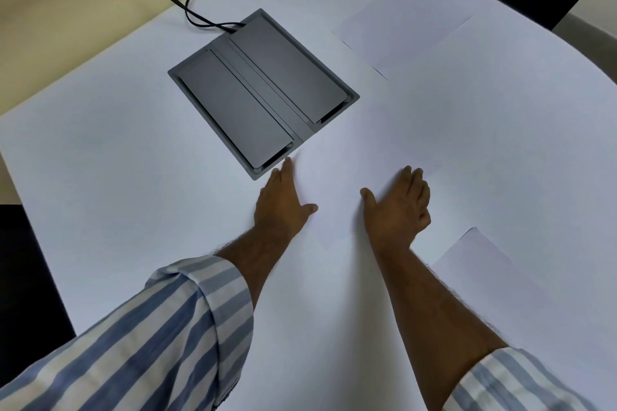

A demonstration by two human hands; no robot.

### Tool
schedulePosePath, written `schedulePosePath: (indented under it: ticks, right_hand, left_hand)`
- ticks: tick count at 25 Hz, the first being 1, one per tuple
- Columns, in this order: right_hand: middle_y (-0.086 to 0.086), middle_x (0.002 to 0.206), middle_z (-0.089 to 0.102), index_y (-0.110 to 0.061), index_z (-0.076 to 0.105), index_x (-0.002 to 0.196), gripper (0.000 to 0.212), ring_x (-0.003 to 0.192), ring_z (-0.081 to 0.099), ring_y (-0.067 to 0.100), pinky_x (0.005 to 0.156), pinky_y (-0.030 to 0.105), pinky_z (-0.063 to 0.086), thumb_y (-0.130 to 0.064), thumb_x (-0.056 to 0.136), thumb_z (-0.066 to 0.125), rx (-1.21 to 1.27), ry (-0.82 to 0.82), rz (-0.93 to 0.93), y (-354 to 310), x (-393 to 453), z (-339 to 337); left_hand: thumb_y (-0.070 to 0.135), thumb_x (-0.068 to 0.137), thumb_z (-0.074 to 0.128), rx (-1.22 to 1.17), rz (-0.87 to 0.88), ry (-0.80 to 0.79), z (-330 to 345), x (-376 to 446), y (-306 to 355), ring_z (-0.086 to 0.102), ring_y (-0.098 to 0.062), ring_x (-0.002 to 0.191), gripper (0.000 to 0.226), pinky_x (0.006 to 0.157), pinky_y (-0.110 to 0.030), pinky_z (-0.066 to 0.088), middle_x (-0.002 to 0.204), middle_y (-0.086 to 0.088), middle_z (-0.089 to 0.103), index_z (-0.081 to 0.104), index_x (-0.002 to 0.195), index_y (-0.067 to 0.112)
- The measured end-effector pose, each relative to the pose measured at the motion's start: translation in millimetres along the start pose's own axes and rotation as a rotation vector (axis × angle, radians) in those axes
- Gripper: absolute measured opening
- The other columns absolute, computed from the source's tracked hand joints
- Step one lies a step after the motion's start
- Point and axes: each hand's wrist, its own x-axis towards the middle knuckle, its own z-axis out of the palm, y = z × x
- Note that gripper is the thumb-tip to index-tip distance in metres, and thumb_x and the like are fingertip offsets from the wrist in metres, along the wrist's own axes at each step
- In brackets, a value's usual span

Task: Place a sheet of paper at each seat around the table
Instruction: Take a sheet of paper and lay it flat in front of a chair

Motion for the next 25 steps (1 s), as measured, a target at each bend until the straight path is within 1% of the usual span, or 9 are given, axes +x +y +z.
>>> schedulePosePath:
  ticks: [5, 8, 10, 13, 15, 17, 20, 23, 25]
  right_hand:
    - [-0.001, 0.175, 0.012, -0.021, 0.021, 0.164, 0.089, 0.161, 0.009, 0.023, 0.118, 0.054, 0.028, -0.057, 0.094, 0.062, 0.026, -0.031, -0.003, 3.8, -1.3, 1.5]
    - [-0.002, 0.175, 0.013, -0.023, 0.022, 0.164, 0.089, 0.161, 0.009, 0.022, 0.117, 0.053, 0.028, -0.057, 0.093, 0.064, 0.050, -0.030, 0.005, 4.5, -0.6, 1.3]
    - [-0.003, 0.175, 0.013, -0.023, 0.024, 0.163, 0.088, 0.161, 0.010, 0.022, 0.116, 0.053, 0.028, -0.057, 0.093, 0.065, 0.052, -0.029, 0.009, 4.9, -0.5, 1.2]
    - [-0.004, 0.174, 0.014, -0.024, 0.025, 0.162, 0.087, 0.161, 0.010, 0.021, 0.116, 0.053, 0.028, -0.056, 0.092, 0.066, 0.066, -0.029, 0.016, 4.9, 1.7, 1.6]
    - [-0.004, 0.174, 0.015, -0.024, 0.026, 0.162, 0.088, 0.161, 0.011, 0.021, 0.116, 0.054, 0.029, -0.056, 0.091, 0.067, 0.077, -0.022, 0.021, 5.6, 1.6, 3.5]
    - [-0.005, 0.174, 0.016, -0.024, 0.026, 0.162, 0.090, 0.161, 0.012, 0.021, 0.117, 0.054, 0.029, -0.056, 0.090, 0.069, 0.092, -0.021, 0.025, 6.1, 0.8, 3.5]
    - [-0.006, 0.173, 0.022, -0.023, 0.024, 0.164, 0.097, 0.160, 0.016, 0.019, 0.120, 0.050, 0.027, -0.053, 0.087, 0.075, 0.160, -0.017, 0.026, 9.1, 1.4, -2.4]
    - [0.000, 0.160, 0.047, -0.022, 0.040, 0.157, 0.080, 0.145, 0.046, 0.015, 0.120, 0.040, 0.036, -0.034, 0.089, 0.081, 0.610, -0.029, 0.070, 18.1, -2.3, -22.8]
    - [0.013, 0.128, 0.071, -0.018, 0.064, 0.128, 0.041, 0.101, 0.071, 0.013, 0.096, 0.038, 0.058, -0.027, 0.091, 0.079, 1.038, 0.028, 0.317, 25.7, -18.6, -36.9]
  left_hand:
    - [0.020, 0.088, 0.078, -0.112, 0.162, 0.038, 14.0, -4.2, 9.5, 0.043, -0.025, 0.147, 0.099, 0.123, -0.049, 0.035, 0.162, 0.000, 0.044, 0.016, 0.165, 0.027]
    - [0.023, 0.085, 0.083, -0.436, 0.102, 0.130, 21.1, -8.9, 19.4, 0.060, -0.014, 0.121, 0.095, 0.104, -0.026, 0.051, 0.136, 0.007, 0.060, 0.026, 0.161, 0.032]
    - [0.032, 0.079, 0.089, -0.724, -0.054, 0.242, 20.7, -11.8, 27.9, 0.062, -0.003, 0.104, 0.097, 0.089, -0.017, 0.052, 0.117, 0.015, 0.059, 0.032, 0.158, 0.033]
    - [0.034, 0.073, 0.093, -1.144, -0.423, 0.359, 13.8, -12.8, 36.0, 0.067, -0.015, 0.109, 0.099, 0.100, -0.040, 0.058, 0.121, 0.008, 0.061, 0.036, 0.154, 0.029]
    - [0.023, 0.073, 0.094, -1.349, -0.596, 0.334, 11.7, -13.3, 33.1, 0.069, -0.026, 0.111, 0.096, 0.102, -0.050, 0.056, 0.125, 0.001, 0.064, 0.039, 0.151, 0.026]
    - [0.010, 0.077, 0.090, -1.511, -0.642, 0.215, 12.2, -15.8, 26.9, 0.073, -0.030, 0.104, 0.079, 0.095, -0.051, 0.061, 0.124, -0.008, 0.072, 0.051, 0.145, 0.016]
    - [0.002, 0.087, 0.078, -1.456, -0.587, 0.053, 12.3, -21.9, 21.3, 0.076, -0.028, 0.094, 0.027, 0.086, -0.049, 0.064, 0.114, -0.012, 0.079, 0.073, 0.112, 0.010]
    - [0.000, 0.092, 0.071, -1.398, -0.552, 0.061, 9.8, -30.3, 20.0, 0.073, -0.028, 0.093, 0.015, 0.091, -0.049, 0.060, 0.103, -0.006, 0.078, 0.073, 0.096, 0.014]
    - [-0.002, 0.092, 0.070, -1.403, -0.533, 0.067, 7.7, -37.3, 21.1, 0.073, -0.026, 0.089, 0.016, 0.088, -0.044, 0.060, 0.100, -0.005, 0.077, 0.072, 0.094, 0.014]
